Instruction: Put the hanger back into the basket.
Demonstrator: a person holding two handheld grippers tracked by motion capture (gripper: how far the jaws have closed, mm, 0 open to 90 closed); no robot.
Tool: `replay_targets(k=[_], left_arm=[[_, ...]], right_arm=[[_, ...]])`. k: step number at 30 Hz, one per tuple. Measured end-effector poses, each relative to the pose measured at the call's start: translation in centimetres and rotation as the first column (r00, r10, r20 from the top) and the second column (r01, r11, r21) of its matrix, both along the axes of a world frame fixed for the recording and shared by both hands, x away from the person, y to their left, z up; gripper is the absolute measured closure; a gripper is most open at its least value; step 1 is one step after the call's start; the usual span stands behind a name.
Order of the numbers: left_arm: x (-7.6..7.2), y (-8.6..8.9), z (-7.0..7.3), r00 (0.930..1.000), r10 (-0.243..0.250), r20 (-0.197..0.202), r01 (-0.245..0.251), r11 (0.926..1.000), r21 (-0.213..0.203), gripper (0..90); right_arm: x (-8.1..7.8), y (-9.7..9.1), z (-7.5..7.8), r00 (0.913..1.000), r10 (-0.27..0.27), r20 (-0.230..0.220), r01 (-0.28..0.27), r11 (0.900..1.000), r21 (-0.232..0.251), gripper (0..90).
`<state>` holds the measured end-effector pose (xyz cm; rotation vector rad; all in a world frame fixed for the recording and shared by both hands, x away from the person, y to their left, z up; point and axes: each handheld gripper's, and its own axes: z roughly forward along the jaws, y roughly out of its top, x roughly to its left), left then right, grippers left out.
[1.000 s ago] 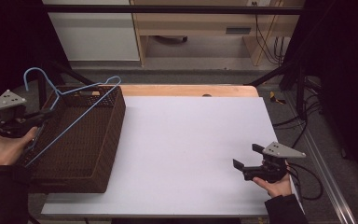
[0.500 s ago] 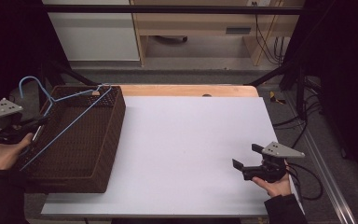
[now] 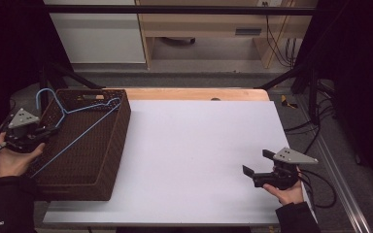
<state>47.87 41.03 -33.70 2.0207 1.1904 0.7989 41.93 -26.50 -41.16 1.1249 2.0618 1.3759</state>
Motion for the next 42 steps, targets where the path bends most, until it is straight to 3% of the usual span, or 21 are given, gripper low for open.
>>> replay_targets(k=[6, 9, 11, 18, 24, 27, 31, 36, 42], left_arm=[[0.1, -0.5, -1.4, 0.9994, -0.004, -0.033, 0.004, 1.0000, 0.002, 87.4], [0.3, -1.0, -2.0, 0.9983, 0.003, -0.057, -0.002, 0.9997, 0.024, 87.2], [0.6, -1.3, -2.4, 0.9957, 0.001, -0.092, 0.002, 0.9993, 0.038, 87.0], [0.9, -1.9, -3.0, 0.9875, 0.018, -0.157, -0.006, 0.9970, 0.078, 84.6], [-0.7, -1.5, -1.9, 0.9933, 0.026, -0.113, -0.022, 0.9992, 0.032, 73.0], [-2.0, -1.6, -1.1, 0.9982, 0.015, -0.058, -0.017, 0.9993, -0.034, 63.9], [-3.4, -2.2, -0.4, 0.9996, -0.014, 0.024, 0.017, 0.9927, -0.119, 50.8], [-4.8, -3.7, 0.2, 0.9919, -0.067, 0.108, 0.091, 0.9676, -0.236, 37.5], [-6.0, -7.1, 0.2, 0.9769, -0.147, 0.155, 0.186, 0.9431, -0.276, 25.1]], right_arm=[[0.0, 0.0, 0.0, 1.0000, 0.001, 0.000, -0.001, 1.0000, 0.001, 3.7], [0.0, 0.0, 0.0, 1.0000, 0.003, 0.002, -0.003, 1.0000, 0.000, 3.7], [0.0, 0.0, 0.0, 1.0000, 0.000, 0.002, 0.000, 1.0000, 0.002, 3.8], [0.0, -0.1, 0.0, 1.0000, -0.001, 0.007, 0.001, 1.0000, 0.004, 3.7], [-0.1, -0.2, 0.1, 0.9999, -0.002, 0.015, 0.002, 1.0000, 0.007, 3.7], [-0.1, -0.1, 0.2, 0.9998, -0.007, 0.020, 0.007, 0.9998, 0.017, 3.7], [-0.1, -0.1, 0.2, 0.9997, -0.008, 0.024, 0.008, 0.9997, 0.021, 3.6], [-0.2, -0.1, 0.3, 0.9996, -0.007, 0.028, 0.006, 0.9996, 0.026, 3.4], [-0.3, -0.2, 0.5, 0.9994, -0.007, 0.035, 0.005, 0.9995, 0.030, 3.3]])
